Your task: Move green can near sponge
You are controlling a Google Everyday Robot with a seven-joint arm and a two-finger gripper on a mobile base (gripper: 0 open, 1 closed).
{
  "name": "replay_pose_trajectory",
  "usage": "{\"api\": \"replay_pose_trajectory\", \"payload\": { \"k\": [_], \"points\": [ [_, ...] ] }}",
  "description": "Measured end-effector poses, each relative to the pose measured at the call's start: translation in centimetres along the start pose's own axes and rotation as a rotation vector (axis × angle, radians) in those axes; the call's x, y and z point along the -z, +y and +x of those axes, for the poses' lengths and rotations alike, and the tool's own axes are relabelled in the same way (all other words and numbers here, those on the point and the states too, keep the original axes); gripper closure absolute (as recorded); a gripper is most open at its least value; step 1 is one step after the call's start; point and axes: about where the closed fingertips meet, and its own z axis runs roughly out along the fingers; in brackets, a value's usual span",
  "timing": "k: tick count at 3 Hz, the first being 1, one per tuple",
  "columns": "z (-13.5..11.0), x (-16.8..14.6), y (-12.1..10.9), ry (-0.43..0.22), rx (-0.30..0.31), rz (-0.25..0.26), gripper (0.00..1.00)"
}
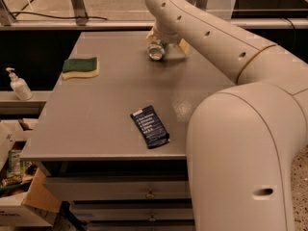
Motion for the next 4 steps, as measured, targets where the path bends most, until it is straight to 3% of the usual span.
{"api": "replay_pose_trajectory", "payload": {
  "k": [2, 3, 4],
  "points": [
    [-1.6, 0.1, -0.7, -0.041, -0.001, 0.008, 0.62],
    [-1.9, 2.4, -2.1, -0.054, 0.003, 0.063, 0.86],
    [-3.2, 5.9, -3.6, -0.085, 0.023, 0.133, 1.00]
  ]
}}
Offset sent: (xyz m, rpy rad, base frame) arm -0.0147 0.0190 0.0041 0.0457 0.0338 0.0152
